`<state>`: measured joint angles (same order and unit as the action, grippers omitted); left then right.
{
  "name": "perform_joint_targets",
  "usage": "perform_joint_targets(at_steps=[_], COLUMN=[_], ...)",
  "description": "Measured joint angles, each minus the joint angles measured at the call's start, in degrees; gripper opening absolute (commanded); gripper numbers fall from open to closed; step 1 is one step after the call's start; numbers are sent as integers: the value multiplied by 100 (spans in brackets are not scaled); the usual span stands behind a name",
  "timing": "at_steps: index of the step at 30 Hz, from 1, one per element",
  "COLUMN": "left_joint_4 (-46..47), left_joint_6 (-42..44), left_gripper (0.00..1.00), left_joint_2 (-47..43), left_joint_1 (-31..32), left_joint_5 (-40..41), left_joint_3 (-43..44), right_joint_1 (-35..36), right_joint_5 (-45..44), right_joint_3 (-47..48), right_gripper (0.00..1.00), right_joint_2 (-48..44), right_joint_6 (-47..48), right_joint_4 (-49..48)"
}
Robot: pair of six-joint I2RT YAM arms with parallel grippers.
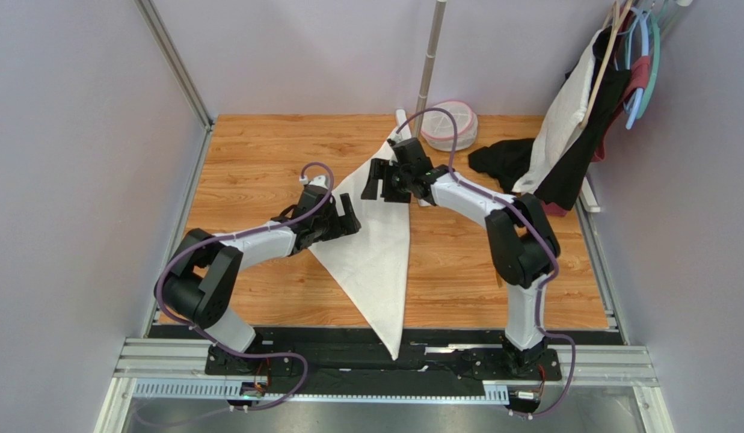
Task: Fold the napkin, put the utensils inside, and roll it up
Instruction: Fold the napkin
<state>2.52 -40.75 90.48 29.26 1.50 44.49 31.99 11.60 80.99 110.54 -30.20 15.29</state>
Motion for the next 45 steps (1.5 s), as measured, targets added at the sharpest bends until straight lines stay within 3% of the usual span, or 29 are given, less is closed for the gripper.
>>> perform_joint_targets(at_steps=[10, 18, 26, 45], left_joint_4=[811, 1176, 1327, 645], left_joint_6=[-457, -706, -789, -267], left_gripper=[99, 99, 99, 99], left_joint_2=[-83, -240, -273, -656], left_joint_1=[-2, -4, -4, -31], left_joint_5=[122, 157, 164, 315], left_joint_3=[-522, -857, -957, -507], right_joint_1=[13, 17, 11, 111], right_joint_5=[953, 564, 269, 1569], right_joint_3=[1665, 2544, 3132, 2872], right_gripper=[72, 72, 72, 72], right_joint_2=[1906, 2450, 2754, 2378], right_joint_6=[-380, -645, -857, -754], right_joint_4=[-133, 339, 629, -278])
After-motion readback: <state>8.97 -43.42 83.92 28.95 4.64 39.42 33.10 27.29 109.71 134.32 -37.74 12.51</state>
